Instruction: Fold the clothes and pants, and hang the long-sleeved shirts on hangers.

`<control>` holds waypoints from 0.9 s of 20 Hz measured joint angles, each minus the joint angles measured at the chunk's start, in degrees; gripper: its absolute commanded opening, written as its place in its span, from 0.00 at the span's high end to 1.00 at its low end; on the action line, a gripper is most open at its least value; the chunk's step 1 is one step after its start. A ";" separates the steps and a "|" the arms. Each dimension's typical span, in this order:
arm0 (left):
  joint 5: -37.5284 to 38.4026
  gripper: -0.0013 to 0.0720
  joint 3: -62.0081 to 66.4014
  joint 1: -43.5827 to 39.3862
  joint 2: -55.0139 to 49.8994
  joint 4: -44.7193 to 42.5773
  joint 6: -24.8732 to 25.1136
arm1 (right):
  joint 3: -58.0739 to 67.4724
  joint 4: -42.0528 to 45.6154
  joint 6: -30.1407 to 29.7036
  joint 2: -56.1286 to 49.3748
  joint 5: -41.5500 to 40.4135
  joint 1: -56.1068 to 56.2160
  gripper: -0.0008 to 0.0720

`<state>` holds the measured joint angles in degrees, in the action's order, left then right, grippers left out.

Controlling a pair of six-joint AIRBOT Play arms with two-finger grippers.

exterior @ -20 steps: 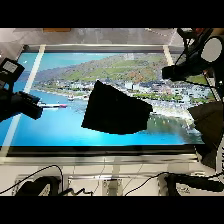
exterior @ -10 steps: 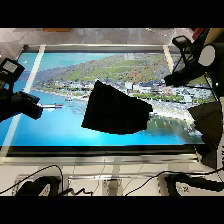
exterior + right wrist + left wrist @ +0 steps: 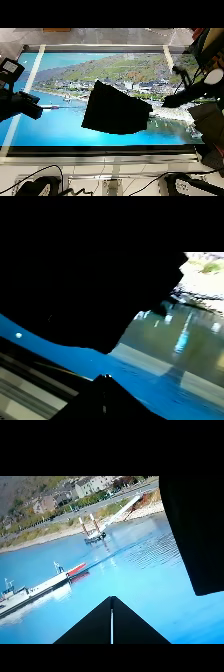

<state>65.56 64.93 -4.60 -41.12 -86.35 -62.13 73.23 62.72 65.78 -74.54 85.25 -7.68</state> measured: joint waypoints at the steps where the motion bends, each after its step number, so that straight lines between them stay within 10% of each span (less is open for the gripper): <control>1: 0.00 0.96 0.00 0.00 -0.04 0.00 0.00 | -3.56 -2.16 -0.57 0.26 -0.87 -0.35 0.77; 3: 0.00 0.96 0.00 0.00 -0.13 0.00 0.00 | -11.02 -4.85 -1.38 0.57 -4.26 -0.92 0.51; 6: 0.00 0.96 0.00 0.00 -0.22 0.00 0.00 | -20.04 -6.73 -1.07 0.74 -10.88 -1.27 0.51; 9: 0.00 0.96 0.00 0.00 -0.22 0.00 0.00 | -25.49 -8.52 2.12 -0.20 -17.86 -1.38 0.26; 18: -0.02 0.96 0.00 0.00 -0.24 0.00 0.00 | -28.59 -15.80 4.11 -8.61 -22.69 -1.44 0.27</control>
<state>65.54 64.93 -4.60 -41.36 -86.35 -62.13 44.64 46.92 69.89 -83.15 62.57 -9.13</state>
